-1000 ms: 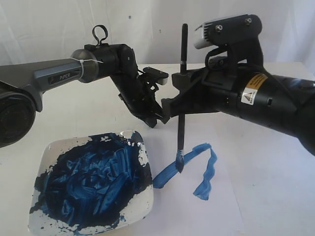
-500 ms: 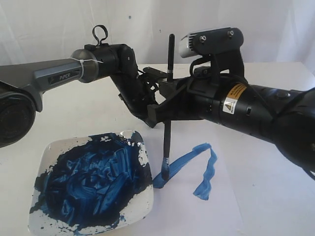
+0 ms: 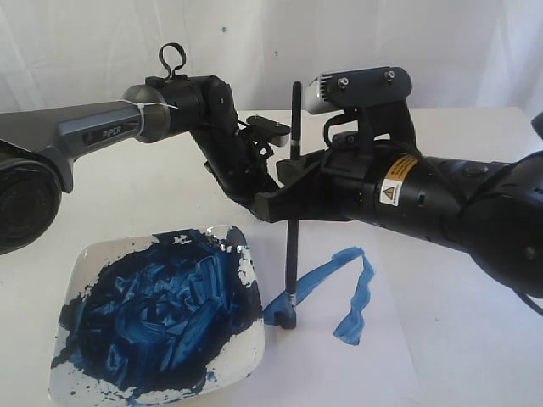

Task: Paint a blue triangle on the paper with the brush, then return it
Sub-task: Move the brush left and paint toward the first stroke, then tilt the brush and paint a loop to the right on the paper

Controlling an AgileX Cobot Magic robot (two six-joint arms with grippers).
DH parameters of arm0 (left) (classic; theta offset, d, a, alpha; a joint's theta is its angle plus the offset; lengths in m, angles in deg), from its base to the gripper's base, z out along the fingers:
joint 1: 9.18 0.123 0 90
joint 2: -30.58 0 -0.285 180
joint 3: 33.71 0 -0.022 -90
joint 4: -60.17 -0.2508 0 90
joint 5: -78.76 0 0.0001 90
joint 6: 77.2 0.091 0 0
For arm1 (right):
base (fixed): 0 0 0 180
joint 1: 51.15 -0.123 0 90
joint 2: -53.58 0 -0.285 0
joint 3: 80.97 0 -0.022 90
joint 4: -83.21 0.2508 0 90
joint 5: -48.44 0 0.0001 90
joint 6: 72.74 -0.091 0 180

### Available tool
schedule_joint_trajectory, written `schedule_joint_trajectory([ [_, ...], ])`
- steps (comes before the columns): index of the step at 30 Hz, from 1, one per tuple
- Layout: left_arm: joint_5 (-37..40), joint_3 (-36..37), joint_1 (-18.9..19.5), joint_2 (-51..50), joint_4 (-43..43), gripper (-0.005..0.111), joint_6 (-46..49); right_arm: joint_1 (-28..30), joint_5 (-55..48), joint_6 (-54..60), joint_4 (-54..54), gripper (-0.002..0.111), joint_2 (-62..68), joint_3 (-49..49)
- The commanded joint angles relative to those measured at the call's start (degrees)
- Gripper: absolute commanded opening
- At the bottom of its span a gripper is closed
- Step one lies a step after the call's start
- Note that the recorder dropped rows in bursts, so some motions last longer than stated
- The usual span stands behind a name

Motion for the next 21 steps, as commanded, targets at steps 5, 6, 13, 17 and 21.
schedule_joint_trajectory([
  [5,0.77,0.14,-0.18,-0.52,0.41,0.000,-0.15,-0.06,-10.55,5.09,-1.26,0.000,-2.21,0.26],
  [6,0.77,0.14,-0.18,-0.52,0.41,0.000,-0.15,-0.06,-12.87,5.49,-1.38,0.000,-3.25,0.26],
  [13,0.99,0.14,-0.18,-0.52,0.41,0.000,-0.15,-0.06,-22.77,5.88,-2.70,0.000,-6.97,0.26],
  [17,1.09,0.14,-0.18,-0.52,0.41,0.000,-0.15,-0.06,-29.18,5.88,-4.79,0.000,-10.53,0.26],
  [21,1.09,0.14,-0.18,-0.52,0.41,0.000,-0.15,-0.06,-33.20,3.28,-9.26,0.000,-14.40,0.26],
])
